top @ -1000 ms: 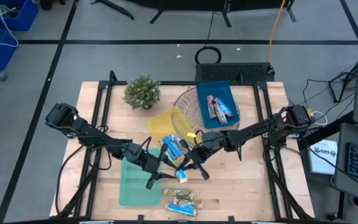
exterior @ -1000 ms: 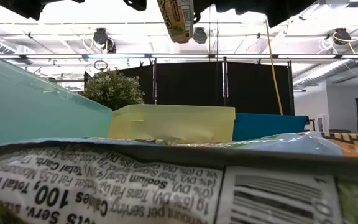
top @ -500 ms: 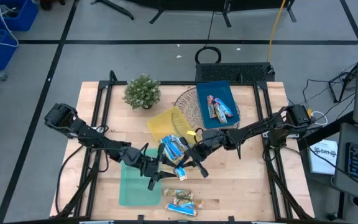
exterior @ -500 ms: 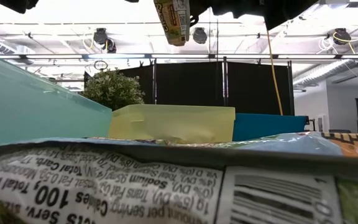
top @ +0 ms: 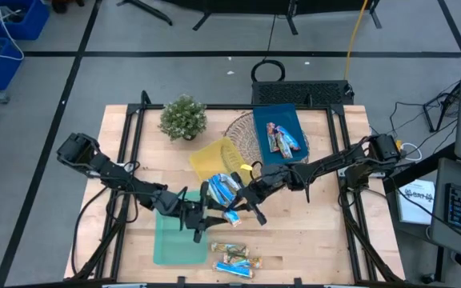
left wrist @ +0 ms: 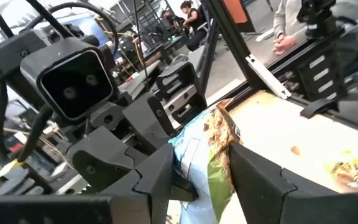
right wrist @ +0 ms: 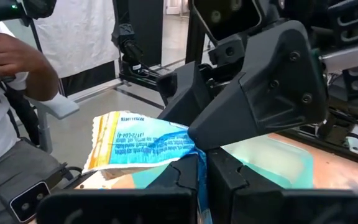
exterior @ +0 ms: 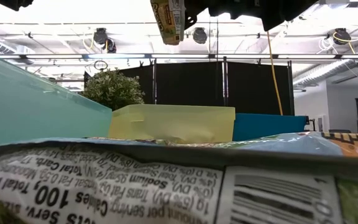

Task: Pick and place Granola Bars by type
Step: Put the yellow granola bar into the green bin

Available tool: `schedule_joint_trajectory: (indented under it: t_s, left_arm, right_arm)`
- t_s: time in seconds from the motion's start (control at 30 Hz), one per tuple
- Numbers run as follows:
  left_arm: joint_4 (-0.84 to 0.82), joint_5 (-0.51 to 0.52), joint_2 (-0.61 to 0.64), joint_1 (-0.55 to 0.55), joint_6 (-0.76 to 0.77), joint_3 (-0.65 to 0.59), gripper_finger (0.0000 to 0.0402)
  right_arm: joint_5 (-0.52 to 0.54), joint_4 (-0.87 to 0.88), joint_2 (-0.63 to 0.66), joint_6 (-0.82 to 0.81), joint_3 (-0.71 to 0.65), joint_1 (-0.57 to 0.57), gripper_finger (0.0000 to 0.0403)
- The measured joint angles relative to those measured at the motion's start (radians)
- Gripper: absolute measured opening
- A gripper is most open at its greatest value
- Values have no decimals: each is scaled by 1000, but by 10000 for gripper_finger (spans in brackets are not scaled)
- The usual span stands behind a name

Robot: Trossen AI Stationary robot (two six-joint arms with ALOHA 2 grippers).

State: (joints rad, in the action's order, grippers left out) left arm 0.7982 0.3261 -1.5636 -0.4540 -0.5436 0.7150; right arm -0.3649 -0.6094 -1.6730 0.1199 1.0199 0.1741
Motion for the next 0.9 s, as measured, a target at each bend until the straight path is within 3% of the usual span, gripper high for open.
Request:
schedule_joint_trajectory:
  t_s: [0.13,0.3,0.6,0.73,0.9]
  left_arm:
    - [8,14,-1,-5,-61,-1,125]
    - [8,42,-1,-15,-126,-1,37]
    - [-17,71,40,-59,-181,-2,28]
    - [-53,80,62,-72,-184,-3,22]
    - [-63,94,62,-77,-180,-3,17]
  right_arm:
    - [0,0,0,-3,0,0,3]
    - [0,6,1,-1,0,1,3]
    - [10,16,2,-13,8,2,11]
    - [0,33,3,-26,8,3,51]
    - [-3,82,4,-26,8,3,138]
